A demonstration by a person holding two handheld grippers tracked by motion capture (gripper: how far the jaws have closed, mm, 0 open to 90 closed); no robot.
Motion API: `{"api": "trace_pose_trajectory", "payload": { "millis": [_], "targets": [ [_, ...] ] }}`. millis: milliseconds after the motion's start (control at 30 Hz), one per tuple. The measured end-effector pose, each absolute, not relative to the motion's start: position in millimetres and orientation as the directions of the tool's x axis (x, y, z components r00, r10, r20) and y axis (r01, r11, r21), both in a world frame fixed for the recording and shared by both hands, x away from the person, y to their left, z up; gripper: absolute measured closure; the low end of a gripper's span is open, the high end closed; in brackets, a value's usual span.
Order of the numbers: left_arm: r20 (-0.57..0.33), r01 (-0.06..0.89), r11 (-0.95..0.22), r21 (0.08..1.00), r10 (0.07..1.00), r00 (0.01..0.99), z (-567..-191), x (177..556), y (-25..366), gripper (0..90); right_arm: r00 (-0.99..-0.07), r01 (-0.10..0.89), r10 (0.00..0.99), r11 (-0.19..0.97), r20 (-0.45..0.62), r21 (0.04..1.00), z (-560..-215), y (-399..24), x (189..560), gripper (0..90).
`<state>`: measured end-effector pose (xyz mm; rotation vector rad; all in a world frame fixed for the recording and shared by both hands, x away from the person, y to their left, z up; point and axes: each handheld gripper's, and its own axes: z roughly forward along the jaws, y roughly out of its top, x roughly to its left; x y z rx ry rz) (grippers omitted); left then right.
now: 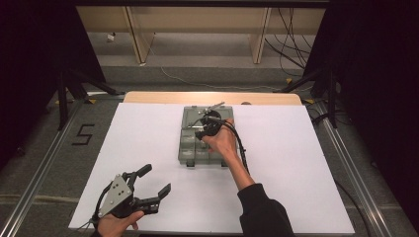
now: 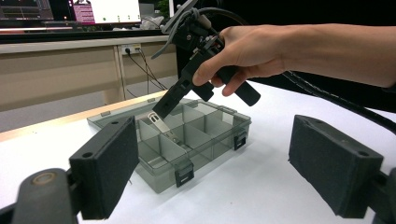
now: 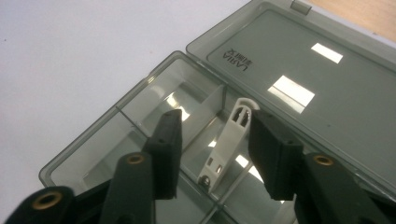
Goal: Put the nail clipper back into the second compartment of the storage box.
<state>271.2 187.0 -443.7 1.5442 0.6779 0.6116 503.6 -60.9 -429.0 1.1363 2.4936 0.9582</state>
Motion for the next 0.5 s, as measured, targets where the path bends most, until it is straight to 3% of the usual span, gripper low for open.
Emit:
{"api": "trace_pose_trajectory", "payload": {
  "millis": [233, 500],
  "targets": [
    [-0.009, 0.064, -0.047, 0.997, 0.731, 0.683, -444, 272, 187, 15.5, -0.699, 0.544, 0.714, 0.498, 0.036, 0.675, -418, -62, 495, 40.5],
    [-0.003, 0.06, -0.052, 0.997, 0.73, 0.683, -444, 272, 188, 15.5, -0.717, 0.512, 0.697, 0.519, 0.009, 0.684, -408, -62, 486, 34.9]
  ]
}}
